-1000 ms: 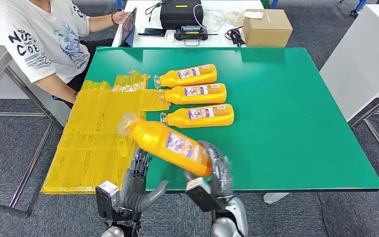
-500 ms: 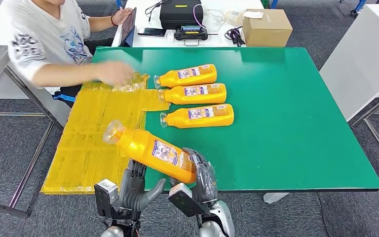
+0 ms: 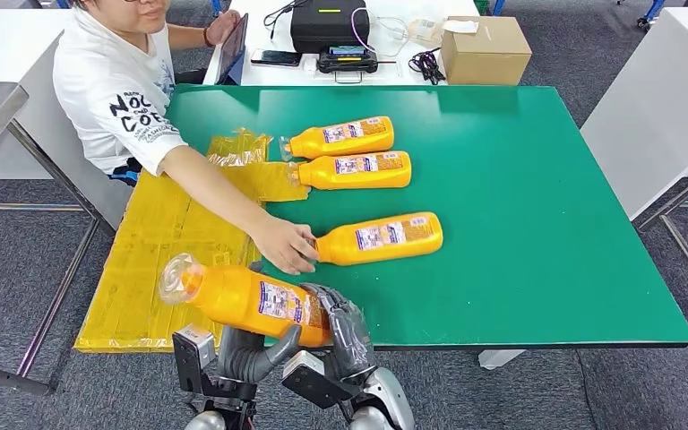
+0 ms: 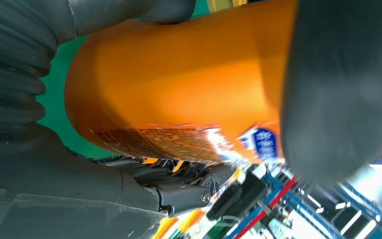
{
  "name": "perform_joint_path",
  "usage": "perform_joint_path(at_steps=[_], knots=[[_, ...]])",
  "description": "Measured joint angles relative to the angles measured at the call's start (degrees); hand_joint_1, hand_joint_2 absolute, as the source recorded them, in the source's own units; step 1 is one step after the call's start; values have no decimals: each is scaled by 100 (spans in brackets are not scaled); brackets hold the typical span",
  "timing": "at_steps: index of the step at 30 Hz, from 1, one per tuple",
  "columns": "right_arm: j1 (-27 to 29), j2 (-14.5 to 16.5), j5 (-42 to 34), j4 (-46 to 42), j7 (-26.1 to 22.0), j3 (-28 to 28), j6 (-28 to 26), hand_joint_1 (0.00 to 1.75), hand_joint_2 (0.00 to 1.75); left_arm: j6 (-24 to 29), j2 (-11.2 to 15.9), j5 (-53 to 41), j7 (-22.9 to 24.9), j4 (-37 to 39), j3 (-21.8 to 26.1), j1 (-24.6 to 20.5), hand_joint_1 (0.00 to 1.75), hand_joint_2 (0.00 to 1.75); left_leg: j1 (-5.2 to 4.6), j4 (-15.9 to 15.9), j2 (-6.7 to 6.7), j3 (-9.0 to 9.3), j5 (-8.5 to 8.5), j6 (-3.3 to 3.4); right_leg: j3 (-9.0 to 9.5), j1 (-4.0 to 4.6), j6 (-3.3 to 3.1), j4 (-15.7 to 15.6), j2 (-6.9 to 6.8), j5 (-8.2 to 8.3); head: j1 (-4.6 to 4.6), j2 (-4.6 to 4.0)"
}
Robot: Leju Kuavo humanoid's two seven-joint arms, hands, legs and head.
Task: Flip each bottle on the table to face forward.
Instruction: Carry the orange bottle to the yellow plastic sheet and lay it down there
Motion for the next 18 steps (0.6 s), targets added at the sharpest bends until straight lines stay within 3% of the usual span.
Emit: perform_joint_path(at_steps=[16, 17, 18], knots=[[-134, -70, -235, 548, 16, 332, 343, 175, 175, 13, 0, 47, -162, 36, 37, 13, 0, 175, 0, 0, 2, 0, 0, 0, -1, 0, 0, 0, 0, 0, -2, 0], [-144, -70, -247, 586, 29, 342, 367, 175, 175, 21, 0, 52, -174, 35, 48, 17, 22, 175, 0, 0, 2, 0, 0, 0, -1, 0, 0, 0, 0, 0, -1, 0], [-152, -70, -251, 621, 49, 351, 388, 175, 175, 25, 0, 58, -184, 34, 60, 21, 65, 175, 0, 0, 1, 0, 0, 0, -1, 0, 0, 0, 0, 0, -2, 0]])
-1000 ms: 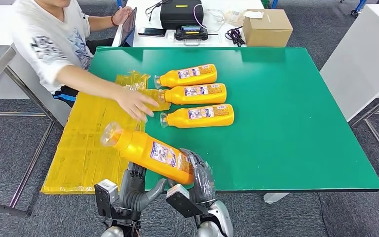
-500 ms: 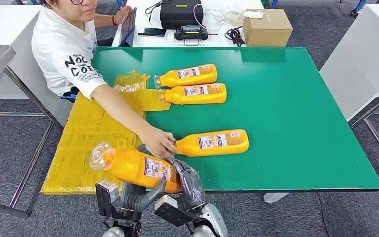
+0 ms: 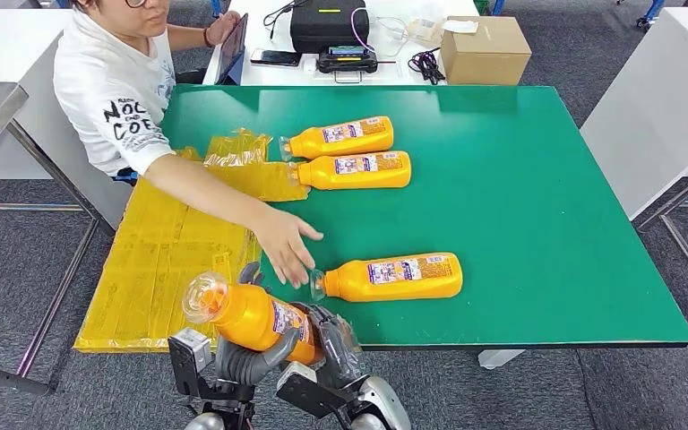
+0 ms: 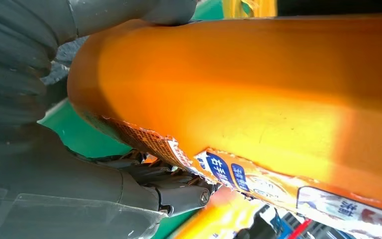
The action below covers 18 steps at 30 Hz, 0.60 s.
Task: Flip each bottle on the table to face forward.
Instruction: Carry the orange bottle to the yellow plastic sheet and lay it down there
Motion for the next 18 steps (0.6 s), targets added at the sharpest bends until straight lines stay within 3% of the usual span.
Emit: perform_joint_path(at_steps=[2, 3, 18], knots=[[-15, 0, -6, 61, 38, 18, 26, 175, 175, 3, 0, 7, -20, -1, 18, 8, 153, 175, 0, 0, 0, 0, 0, 0, 0, 0, 0, 0, 0, 0, 0, 0], [-23, 0, -11, 84, 49, 22, 26, 175, 175, -1, 0, 5, -30, -1, 20, 12, 175, 175, 0, 0, 0, 0, 0, 0, 0, 0, 0, 0, 0, 0, -1, 0], [66, -4, -104, -113, 43, -76, -283, 169, 175, -269, 2, -136, -194, -57, -25, -26, 175, 175, 0, 0, 0, 0, 0, 0, 1, 0, 0, 0, 0, 0, 1, 0]])
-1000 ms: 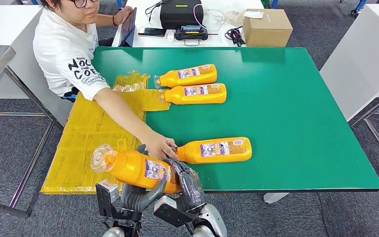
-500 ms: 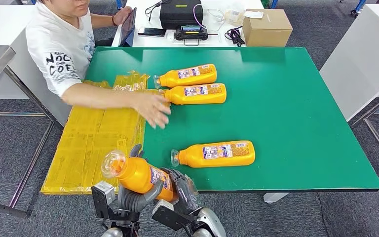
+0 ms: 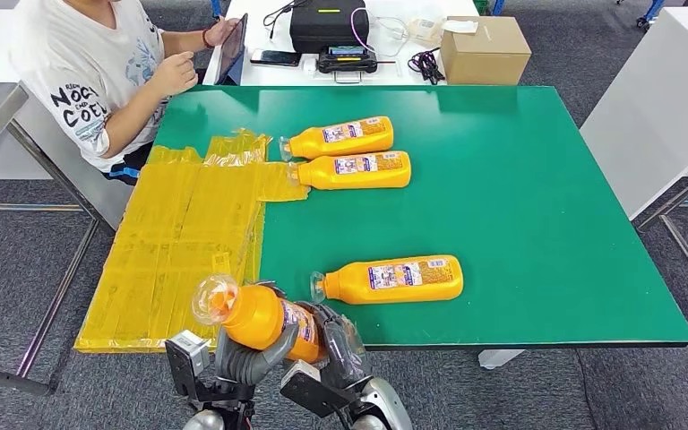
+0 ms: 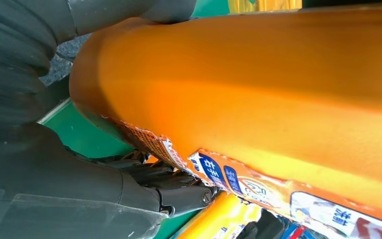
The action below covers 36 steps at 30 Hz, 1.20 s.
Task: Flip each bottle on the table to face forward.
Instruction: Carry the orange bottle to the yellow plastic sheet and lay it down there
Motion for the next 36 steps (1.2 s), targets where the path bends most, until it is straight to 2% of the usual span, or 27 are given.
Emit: perform_joint_path(at_steps=[1, 2, 4, 5, 6, 13, 19, 25, 27, 29, 32, 36], knots=[[5, 0, 3, -16, 0, -8, -8, 133, 175, 0, 0, -1, 0, -4, -7, -4, 175, 175, 0, 0, 0, 0, 0, 0, 0, 0, 0, 0, 0, 0, 1, 0], [10, 0, 11, -33, 2, -14, -31, 90, 175, -1, 0, -1, 0, -8, -14, -7, 175, 175, 0, 0, 0, 0, 0, 0, 0, 0, 0, 0, 0, 0, 1, 0], [19, 0, 79, -92, 33, -27, -134, 8, 87, -4, 0, -11, 0, -22, -24, -18, 175, 175, 0, 0, 0, 0, 0, 0, 0, 0, 0, 0, 0, 0, 0, 0], [22, 0, 138, -145, 68, -35, -202, 0, 44, -15, 0, -20, 0, -38, -35, -24, 175, 175, 0, 0, -1, 0, 0, 0, 1, 0, 0, 1, 0, 0, 0, 0], [26, 1, 198, -218, 111, -44, -262, 0, 0, -28, -1, -31, 0, -60, -52, -28, 175, 175, 0, 0, -1, 0, 0, 0, 1, 0, 0, 1, 0, 0, 0, 0], [163, 7, 287, -1002, 315, -164, -361, 0, 0, -20, -2, -70, -10, -309, -151, -42, 175, 175, 0, 0, -3, -1, 0, 0, 1, 0, 0, 1, -1, 0, 0, 0], [459, -62, 204, -1946, 136, -196, -433, 0, 0, 614, -16, -557, -89, -445, -121, -128, 175, 175, 0, 0, -2, -2, 0, 0, 1, 0, 0, 0, -1, 0, 1, 0], [633, -105, 132, -2553, 78, -272, -578, 0, 0, 904, -44, -877, -172, -503, -4, -142, 175, 175, 0, 0, -2, -1, 0, 0, 2, 0, 0, 1, -1, 0, 1, 0], [660, -111, 72, -2755, -43, -279, -631, 0, 0, 1311, -51, -1384, -249, -511, 60, -160, 175, 175, 0, 0, 0, -1, 1, 0, 0, 0, 0, 1, -1, 1, 1, 0], [664, -119, -18, -3000, -163, -251, -642, 0, 0, 1949, -45, -2168, -332, -503, 145, -253, 175, 175, 0, 0, -2, -1, 2, 1, 0, 0, 0, 1, -2, 1, 1, 0], [646, -147, -309, -3420, -329, -114, -577, 0, 0, 2989, 35, -3546, -303, -308, 395, -677, 175, 175, 1, 0, -3, 0, 4, 0, 3, 1, 0, 2, -2, 2, 1, 0], [576, -181, -593, -3845, -385, 86, -516, 0, 0, 3339, 152, -4816, -319, 236, 1048, -1353, 175, 175, 3, 0, 1, 4, 12, 1, 5, 3, -2, 3, -1, 4, 0, 0]])
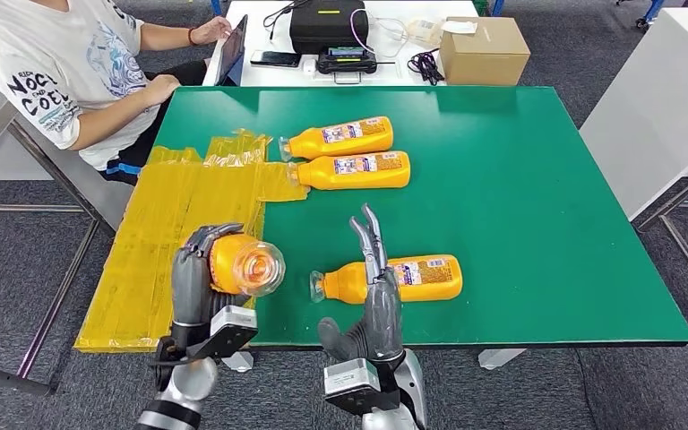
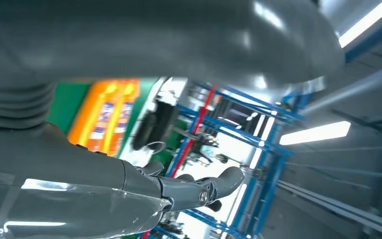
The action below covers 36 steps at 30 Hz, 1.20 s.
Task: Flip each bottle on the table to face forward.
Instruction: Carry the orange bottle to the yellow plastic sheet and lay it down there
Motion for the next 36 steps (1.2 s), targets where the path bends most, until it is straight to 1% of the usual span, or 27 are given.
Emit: perform_joint_path(at_steps=[3, 5, 9, 12, 15, 19, 25, 27, 32, 36], knots=[[-41, -15, -143, -162, 4, 90, 71, 0, 0, 19, 34, -821, -61, 361, 626, -417, 175, 175, 0, 0, 2, 0, 3, 0, 0, 0, 1, 1, 1, 1, -1, 0], [-54, -20, -196, -217, 8, 122, 104, 0, 0, 27, 53, -1018, -52, 532, 935, -603, 175, 175, 0, 0, 0, -1, 3, 0, 0, -1, 2, 1, 1, 2, 0, 0], [-85, -26, -316, -255, -6, 165, 195, 0, 0, 32, 86, -1393, 54, 798, 1355, -848, 175, 175, -1, 0, -4, -5, 3, 1, -1, -2, 3, 1, 0, 2, 2, 0], [-94, -25, -413, -255, -8, 175, 315, 0, 0, 32, 115, -1972, 223, 979, 1633, -1016, 175, 175, -2, 0, -4, -7, 3, 1, -3, -2, 3, 0, 0, 2, 1, 0], [-103, -25, -527, -255, 8, 178, 454, 0, 0, 32, 192, -2657, 497, 1200, 1804, -1153, 175, 175, -2, 0, -4, -6, 3, 1, -4, -2, 3, 0, 0, 2, 1, 0], [-106, -25, -650, -255, 46, 176, 596, 0, 0, 32, 324, -3129, 925, 1612, 1834, -1289, 175, 175, -1, 0, -2, -6, 3, 1, -5, -1, 3, 0, 1, 2, 1, 0], [-105, -25, -686, -255, 62, 174, 659, 0, 0, 33, 438, -3323, 1094, 1940, 1831, -1353, 175, 175, -1, 0, -3, -6, 3, 1, -5, -2, 4, 0, 1, 2, 1, 0], [-104, -25, -725, -254, 68, 167, 739, 0, 0, 33, 501, -3576, 1334, 2104, 1774, -1390, 175, 175, -2, 0, -3, -7, 3, 1, -5, -2, 4, 0, 1, 2, 2, 0], [-80, -22, -825, -226, 48, 126, 979, 0, 0, 33, 756, -4280, 2030, 2584, 1379, -1420, 175, 175, -1, 0, -2, -7, 2, 0, -8, -2, 3, 0, 1, 2, 1, 0], [-63, -14, -862, -186, 48, 91, 1138, 0, 0, 26, 925, -4347, 2327, 3069, 1006, -1510, 175, 175, -1, 0, -2, -7, 2, 0, -8, -2, 3, 0, 1, 2, 1, 0]])
